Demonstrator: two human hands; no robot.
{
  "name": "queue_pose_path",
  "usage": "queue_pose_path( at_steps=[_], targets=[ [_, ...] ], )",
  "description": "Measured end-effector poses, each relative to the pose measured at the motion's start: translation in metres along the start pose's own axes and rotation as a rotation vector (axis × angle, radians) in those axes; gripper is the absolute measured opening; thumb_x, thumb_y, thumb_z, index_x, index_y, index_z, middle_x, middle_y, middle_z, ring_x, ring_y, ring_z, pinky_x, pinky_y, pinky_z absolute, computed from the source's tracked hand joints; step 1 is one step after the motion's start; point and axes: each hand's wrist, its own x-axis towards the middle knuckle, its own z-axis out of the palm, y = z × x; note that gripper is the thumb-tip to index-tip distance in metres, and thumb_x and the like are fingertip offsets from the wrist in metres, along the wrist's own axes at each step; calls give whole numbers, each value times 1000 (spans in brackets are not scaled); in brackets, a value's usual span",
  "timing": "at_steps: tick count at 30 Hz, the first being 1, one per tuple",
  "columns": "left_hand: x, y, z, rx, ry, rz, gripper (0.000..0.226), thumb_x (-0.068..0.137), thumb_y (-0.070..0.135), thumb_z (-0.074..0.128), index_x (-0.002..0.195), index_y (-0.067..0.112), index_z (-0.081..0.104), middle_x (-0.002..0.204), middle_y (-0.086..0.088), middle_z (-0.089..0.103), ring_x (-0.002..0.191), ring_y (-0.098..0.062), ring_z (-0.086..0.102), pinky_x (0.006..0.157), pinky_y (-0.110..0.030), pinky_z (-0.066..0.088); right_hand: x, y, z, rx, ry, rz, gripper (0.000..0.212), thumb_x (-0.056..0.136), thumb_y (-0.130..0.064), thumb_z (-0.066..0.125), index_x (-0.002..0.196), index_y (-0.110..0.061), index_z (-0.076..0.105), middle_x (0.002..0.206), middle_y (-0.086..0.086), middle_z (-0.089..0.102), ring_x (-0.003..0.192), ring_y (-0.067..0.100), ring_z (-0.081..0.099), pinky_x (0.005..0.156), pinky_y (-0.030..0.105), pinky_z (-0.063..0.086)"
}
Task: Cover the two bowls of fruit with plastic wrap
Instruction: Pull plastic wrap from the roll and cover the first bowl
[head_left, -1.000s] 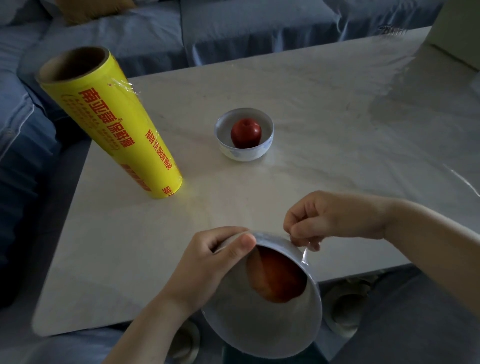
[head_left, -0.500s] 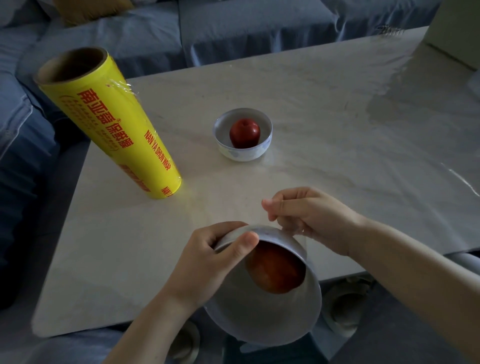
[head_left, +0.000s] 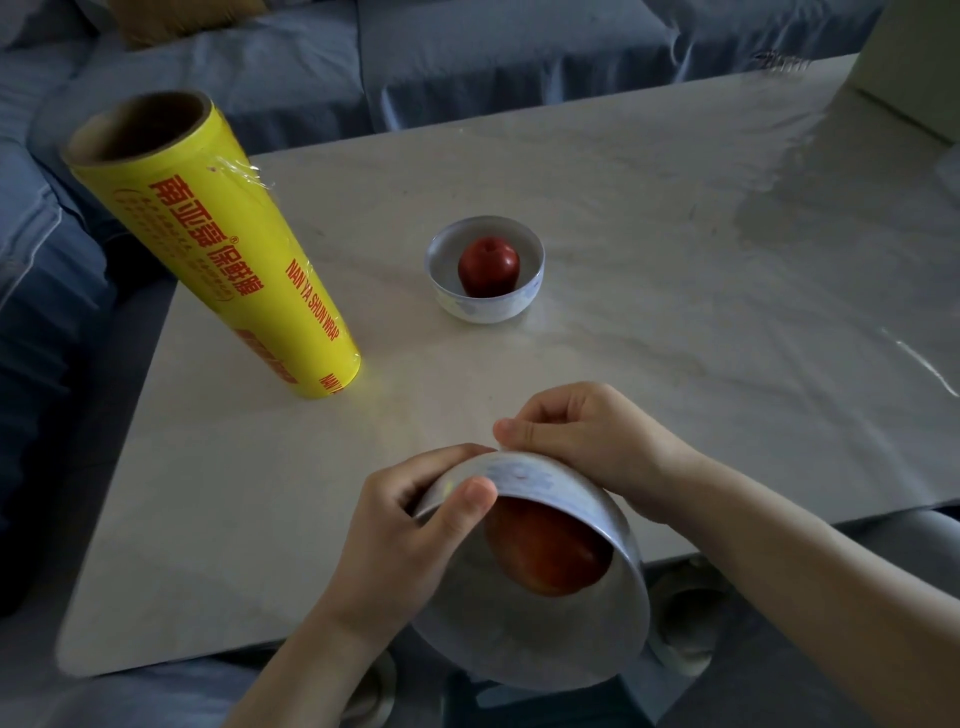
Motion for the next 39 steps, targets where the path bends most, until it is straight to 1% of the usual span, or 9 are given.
queue_pose_path(
  at_steps=[7,11,14,17,22,28,32,35,39],
  targets=[
    [0,0,2,8,4,18,54,59,84,52,77,37,69,82,28,71,84,5,67,67,-6,47,-2,5,-5,-47,-16,68,27,74,-43,70,61,-20,67,53,-10,63,49,-1,54,52,15,46],
    [2,-3,-3,1,64,4,44,61,73,59,79,35,68,80,29,71,82,9,65,68,-4,45,-9,16,-15,8,204,18,10,73,-26,75,66,-20,70,54,-7,64,53,6,59,51,13,48],
    [3,-5,-7,-9,114,-22,28,62,54,52,76,35,67,73,32,68,77,14,63,65,-2,44,-30,17,-29,3,344,-208,15,78,-24,69,65,-32,68,64,-12,71,62,2,65,62,12,50],
    [1,-4,-5,5,129,-22,23,62,52,50,71,38,65,70,34,67,74,16,62,62,-1,43,-55,14,-26,-72,173,-383,7,80,-40,67,83,-35,71,87,-22,71,84,-6,65,75,5,46],
    [2,-3,0,34,174,-34,24,59,56,50,70,39,64,68,35,66,74,16,61,61,0,42,-54,22,-15,-291,94,-351,38,69,-66,55,104,-51,57,113,-38,55,105,-14,54,89,5,43],
    [3,0,-2,52,185,-25,25,62,54,50,64,34,65,61,30,65,66,14,59,57,-1,41,-43,23,-7,-146,-27,-250,36,75,-63,53,105,-44,59,103,-22,68,99,-5,61,86,18,51],
    [5,1,-3,65,174,-50,29,85,39,62,59,26,62,50,21,58,54,8,53,52,-3,38,-33,19,-17,-152,-111,-213,61,68,-73,43,114,-37,61,109,-21,67,106,-4,59,91,21,49],
    [8,3,-3,43,148,-84,32,63,53,48,68,27,66,55,23,63,60,8,57,54,-4,40,-26,6,-22,-228,-21,-309,59,75,-71,38,118,-36,59,119,-27,59,114,-12,50,95,14,43],
    [11,-1,-4,40,163,-115,37,59,60,47,64,29,68,58,22,66,61,8,58,55,-5,41,-21,-6,-4,-451,-79,-407,41,86,-52,50,121,-33,57,116,-23,58,107,-6,52,90,8,42]
  ],
)
